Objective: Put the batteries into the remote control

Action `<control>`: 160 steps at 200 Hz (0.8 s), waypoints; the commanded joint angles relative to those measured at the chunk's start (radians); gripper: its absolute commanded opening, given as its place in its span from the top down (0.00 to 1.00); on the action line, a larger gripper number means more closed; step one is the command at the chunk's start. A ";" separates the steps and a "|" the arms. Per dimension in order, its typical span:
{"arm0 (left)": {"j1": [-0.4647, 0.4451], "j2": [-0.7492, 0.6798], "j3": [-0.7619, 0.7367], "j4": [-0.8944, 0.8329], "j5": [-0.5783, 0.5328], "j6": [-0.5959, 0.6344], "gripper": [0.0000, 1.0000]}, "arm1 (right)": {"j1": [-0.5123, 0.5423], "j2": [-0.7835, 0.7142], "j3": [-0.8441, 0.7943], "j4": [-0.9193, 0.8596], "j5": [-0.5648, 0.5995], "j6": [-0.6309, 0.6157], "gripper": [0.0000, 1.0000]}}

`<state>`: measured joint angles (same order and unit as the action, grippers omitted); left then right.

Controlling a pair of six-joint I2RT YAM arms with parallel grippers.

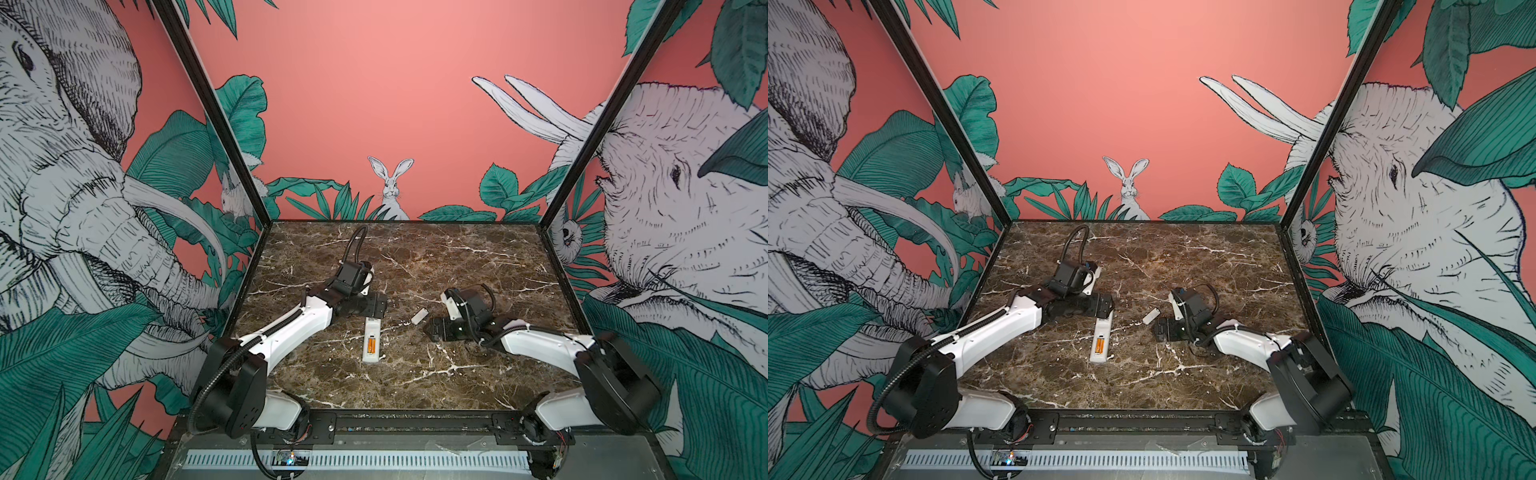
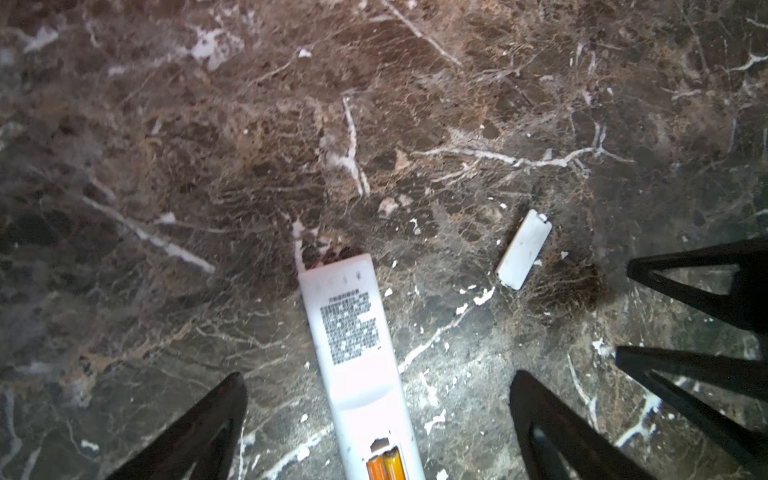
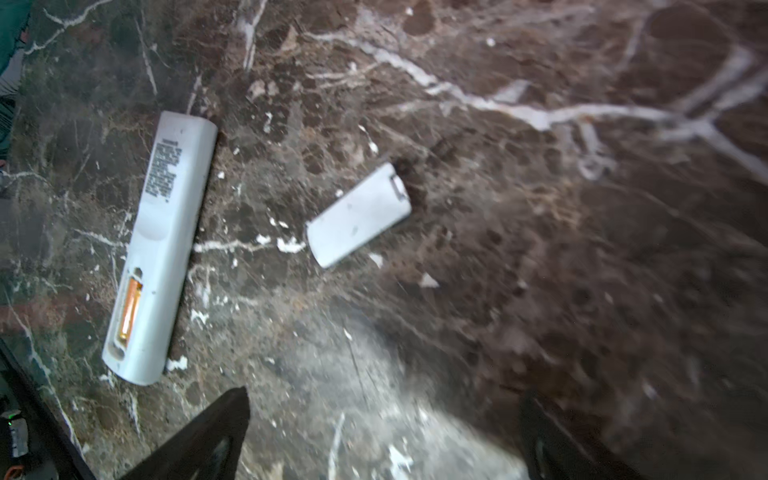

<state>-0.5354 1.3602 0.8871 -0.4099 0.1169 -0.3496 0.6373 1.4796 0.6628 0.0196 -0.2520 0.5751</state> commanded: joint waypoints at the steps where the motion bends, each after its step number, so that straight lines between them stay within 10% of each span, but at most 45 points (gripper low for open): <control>1: 0.044 -0.087 -0.063 -0.011 0.073 -0.051 0.01 | 0.013 0.083 0.052 0.117 -0.016 0.060 0.01; 160: 0.155 -0.207 -0.147 -0.037 0.108 -0.042 0.01 | 0.111 0.430 0.370 0.028 0.006 0.027 0.02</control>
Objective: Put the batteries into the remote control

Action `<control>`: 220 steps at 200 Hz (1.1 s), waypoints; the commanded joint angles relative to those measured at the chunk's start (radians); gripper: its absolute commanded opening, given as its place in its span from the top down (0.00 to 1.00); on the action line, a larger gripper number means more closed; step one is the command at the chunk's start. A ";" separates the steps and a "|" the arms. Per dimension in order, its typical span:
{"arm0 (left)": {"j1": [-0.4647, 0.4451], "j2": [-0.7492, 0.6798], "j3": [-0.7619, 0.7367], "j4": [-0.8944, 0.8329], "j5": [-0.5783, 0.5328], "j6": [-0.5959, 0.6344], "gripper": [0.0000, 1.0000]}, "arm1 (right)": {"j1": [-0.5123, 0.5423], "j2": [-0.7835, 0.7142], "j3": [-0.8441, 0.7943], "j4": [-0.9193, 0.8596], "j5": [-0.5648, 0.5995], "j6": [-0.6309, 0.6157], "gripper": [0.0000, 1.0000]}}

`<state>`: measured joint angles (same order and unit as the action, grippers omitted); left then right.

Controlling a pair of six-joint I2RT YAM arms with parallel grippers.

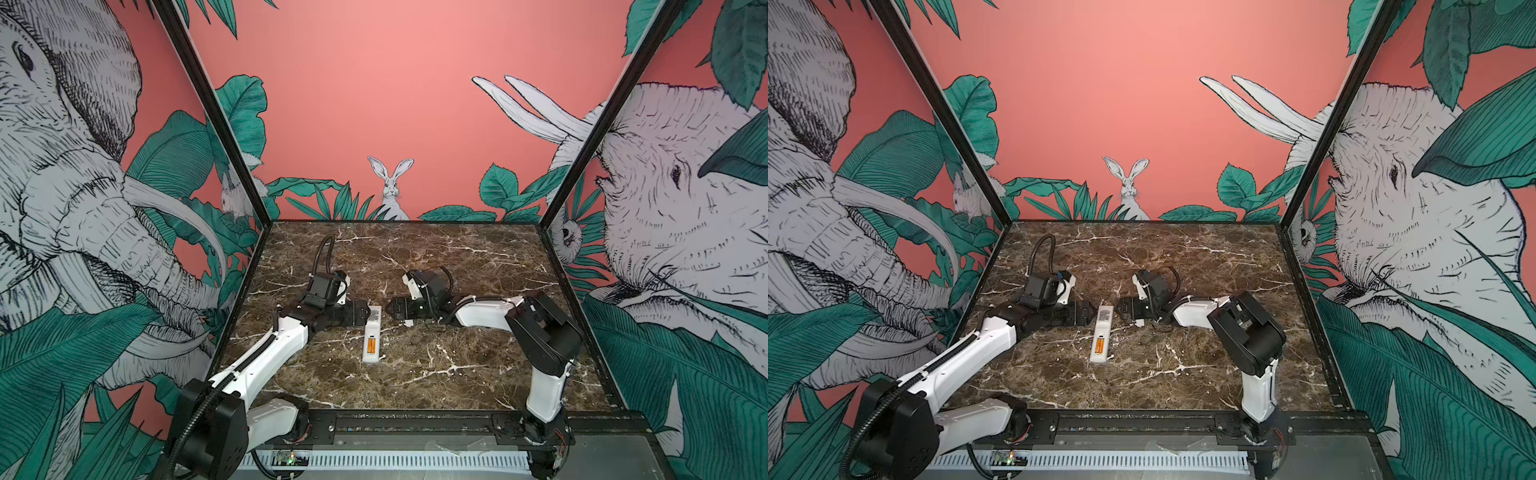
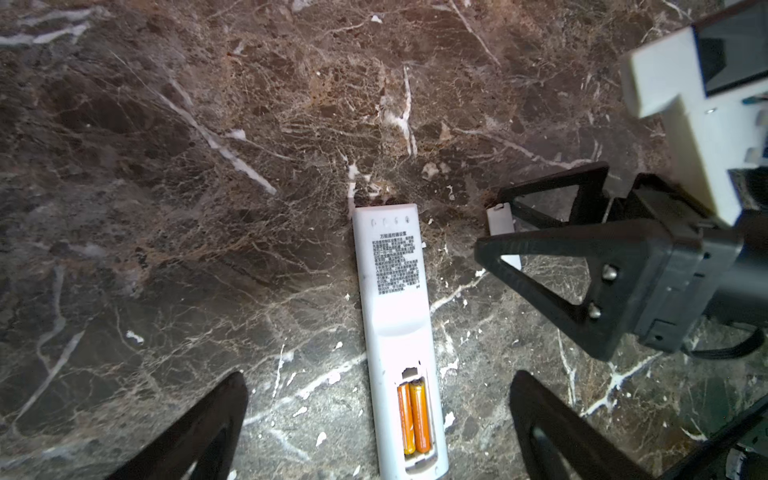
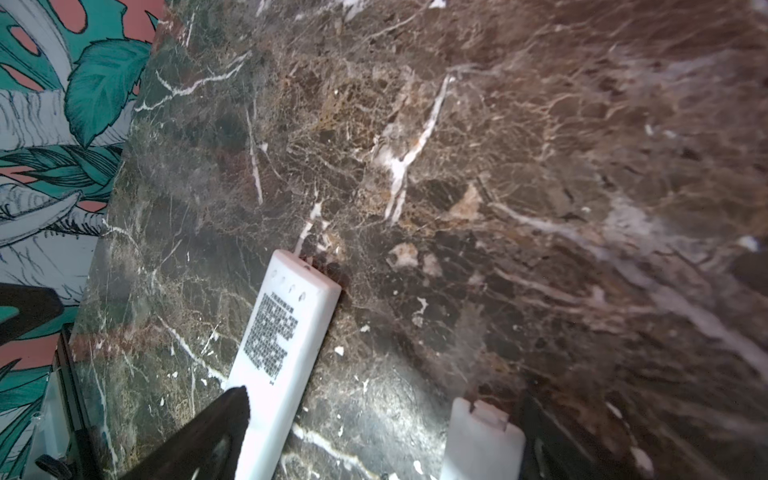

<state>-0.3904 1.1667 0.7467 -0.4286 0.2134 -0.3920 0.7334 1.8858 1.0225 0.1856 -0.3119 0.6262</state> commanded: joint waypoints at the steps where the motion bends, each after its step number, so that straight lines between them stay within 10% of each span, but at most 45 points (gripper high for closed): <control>1: 0.010 -0.014 -0.006 -0.018 0.012 0.001 0.01 | 0.015 0.024 0.011 -0.143 0.070 -0.027 0.02; 64: 0.012 -0.003 -0.022 -0.020 0.072 0.002 0.01 | 0.080 0.003 0.045 -0.426 0.330 -0.156 0.07; 220: -0.071 -0.003 -0.266 0.191 0.229 -0.204 0.01 | 0.116 -0.007 0.017 -0.555 0.487 -0.239 0.29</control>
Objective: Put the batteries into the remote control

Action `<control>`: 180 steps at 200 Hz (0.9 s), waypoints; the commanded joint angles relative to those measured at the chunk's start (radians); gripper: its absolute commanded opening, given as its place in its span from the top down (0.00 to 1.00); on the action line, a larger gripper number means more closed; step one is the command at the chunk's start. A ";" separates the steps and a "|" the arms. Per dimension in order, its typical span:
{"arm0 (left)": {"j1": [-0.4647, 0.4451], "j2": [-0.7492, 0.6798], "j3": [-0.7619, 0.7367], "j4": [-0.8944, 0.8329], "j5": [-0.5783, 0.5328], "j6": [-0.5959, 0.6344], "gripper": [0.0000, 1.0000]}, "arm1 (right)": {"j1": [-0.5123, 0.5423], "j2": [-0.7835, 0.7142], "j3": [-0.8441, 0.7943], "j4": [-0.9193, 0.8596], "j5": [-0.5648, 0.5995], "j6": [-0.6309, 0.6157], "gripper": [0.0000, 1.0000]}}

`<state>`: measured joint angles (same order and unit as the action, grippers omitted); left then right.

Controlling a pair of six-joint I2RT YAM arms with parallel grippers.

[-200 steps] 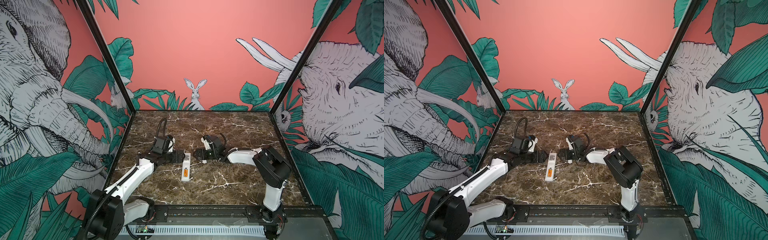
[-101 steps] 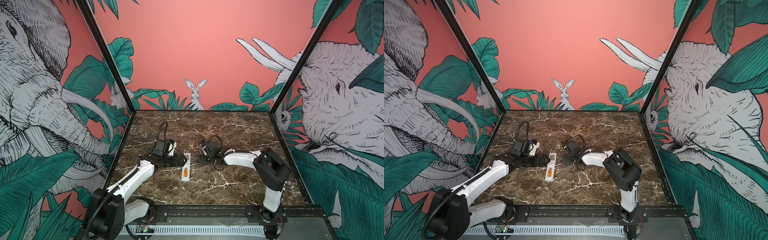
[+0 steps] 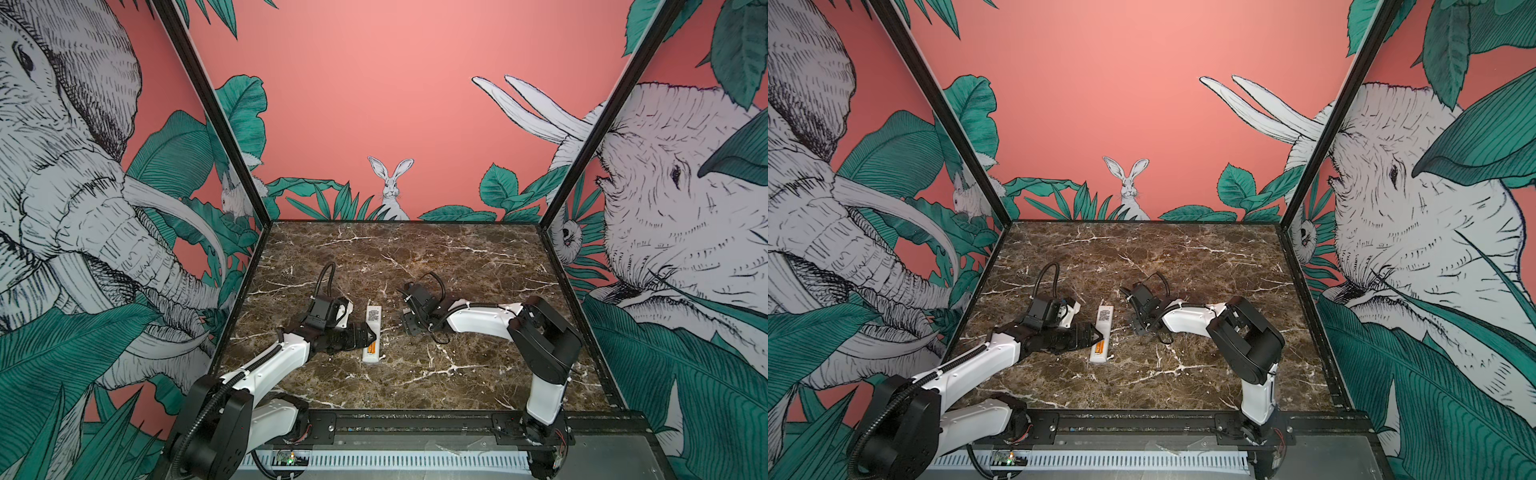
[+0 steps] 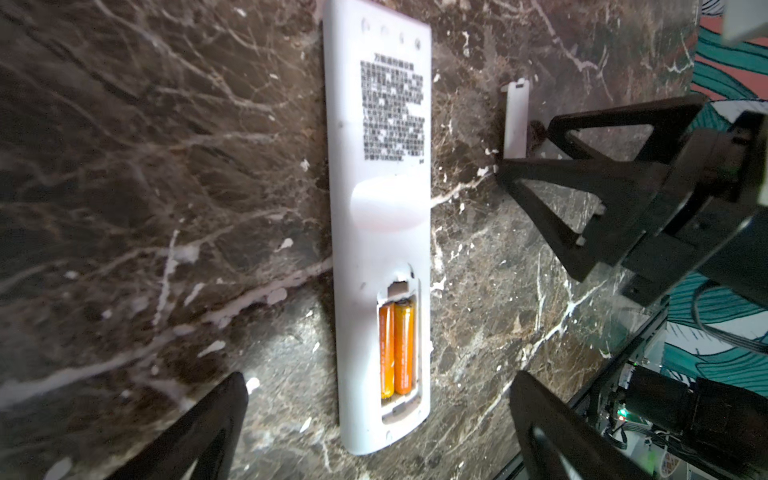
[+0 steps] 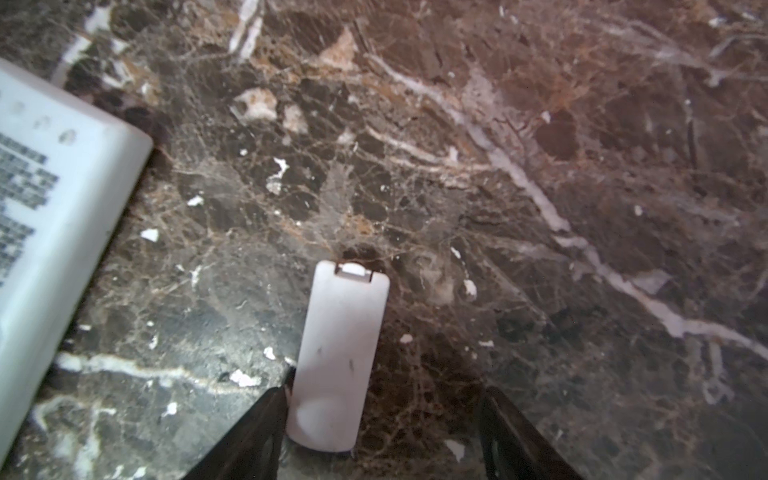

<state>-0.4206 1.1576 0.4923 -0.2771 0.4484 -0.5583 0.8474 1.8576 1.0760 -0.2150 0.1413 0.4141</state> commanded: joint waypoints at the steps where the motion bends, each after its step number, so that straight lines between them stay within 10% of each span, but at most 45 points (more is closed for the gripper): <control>1: -0.043 0.007 -0.010 0.040 -0.007 -0.039 0.01 | 0.002 0.020 -0.035 -0.155 0.034 -0.027 0.29; 180: -0.236 0.165 0.021 0.254 -0.033 -0.170 0.01 | -0.046 -0.040 -0.095 -0.075 -0.047 -0.145 0.40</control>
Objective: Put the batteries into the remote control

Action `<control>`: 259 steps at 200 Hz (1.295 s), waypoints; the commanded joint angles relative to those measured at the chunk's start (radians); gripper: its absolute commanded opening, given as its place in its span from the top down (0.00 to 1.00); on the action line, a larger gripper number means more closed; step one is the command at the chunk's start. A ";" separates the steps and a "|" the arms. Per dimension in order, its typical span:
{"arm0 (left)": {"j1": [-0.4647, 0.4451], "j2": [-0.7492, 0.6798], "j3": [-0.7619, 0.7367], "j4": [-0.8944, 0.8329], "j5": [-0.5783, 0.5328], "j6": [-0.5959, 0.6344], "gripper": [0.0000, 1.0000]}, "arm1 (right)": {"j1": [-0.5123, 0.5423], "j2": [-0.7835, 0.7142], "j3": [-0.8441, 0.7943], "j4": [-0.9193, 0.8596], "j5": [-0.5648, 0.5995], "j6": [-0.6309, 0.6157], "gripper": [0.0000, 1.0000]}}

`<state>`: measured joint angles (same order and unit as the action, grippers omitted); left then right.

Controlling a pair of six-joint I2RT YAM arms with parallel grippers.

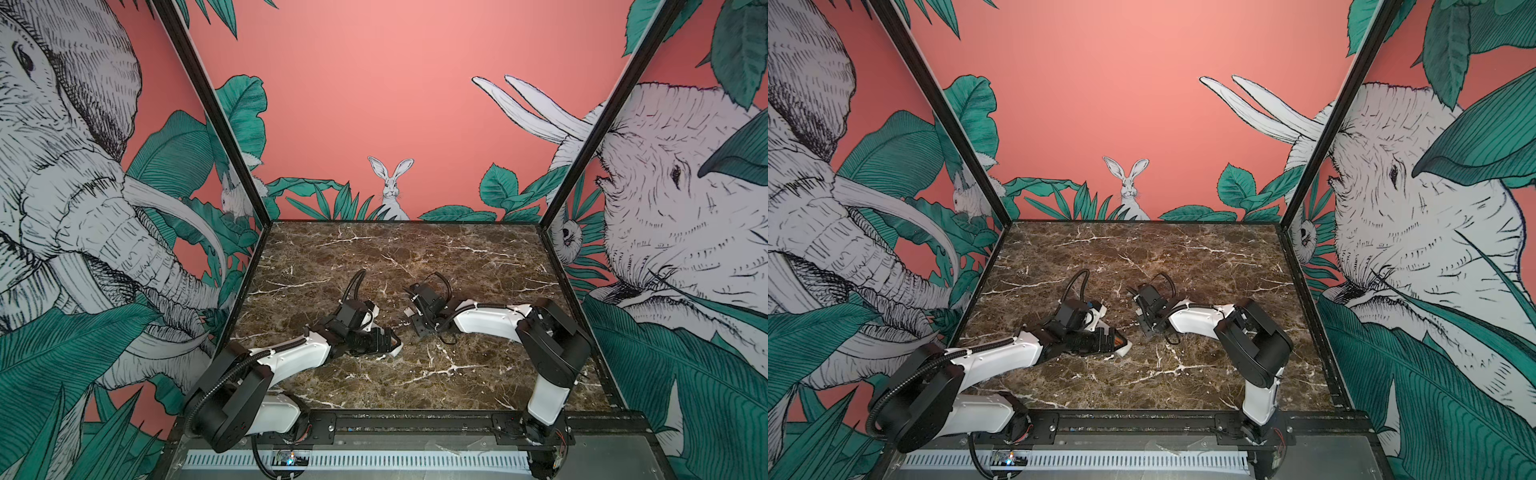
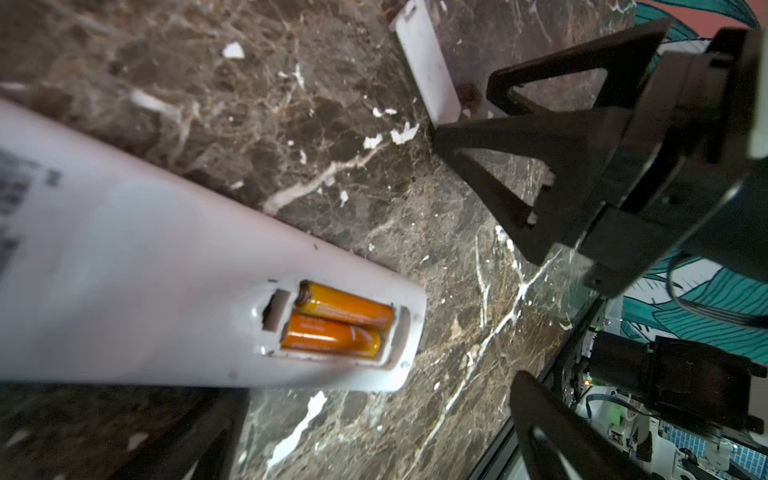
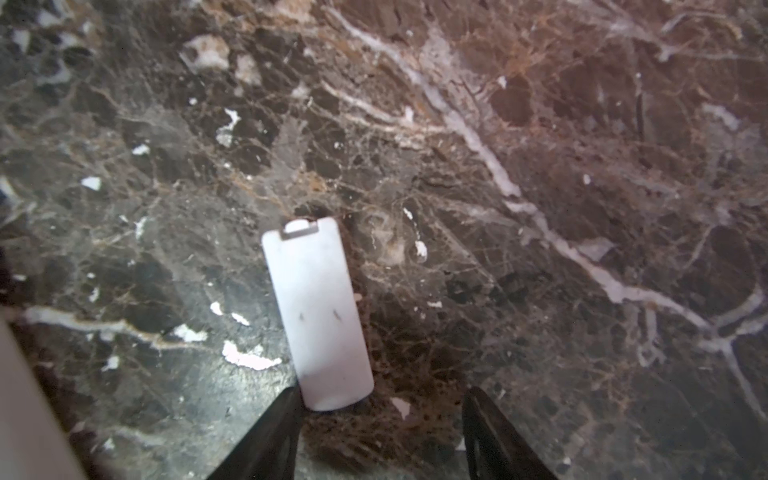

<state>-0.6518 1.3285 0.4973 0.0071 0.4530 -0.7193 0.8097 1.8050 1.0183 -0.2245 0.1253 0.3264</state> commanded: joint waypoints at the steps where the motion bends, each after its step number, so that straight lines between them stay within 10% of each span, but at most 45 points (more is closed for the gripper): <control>1: -0.006 -0.009 0.018 -0.034 -0.041 -0.008 0.01 | -0.009 0.013 -0.038 -0.065 -0.031 -0.058 0.40; 84: 0.023 -0.217 0.035 -0.338 -0.352 0.035 0.01 | -0.009 0.076 0.025 -0.041 -0.085 -0.100 0.45; 259: 0.242 -0.287 0.089 -0.413 -0.280 0.217 0.01 | -0.007 0.028 0.044 0.009 -0.132 -0.154 0.69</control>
<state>-0.4232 1.0504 0.5423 -0.3767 0.1471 -0.5514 0.8024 1.8797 1.1122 -0.2066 0.0277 0.2127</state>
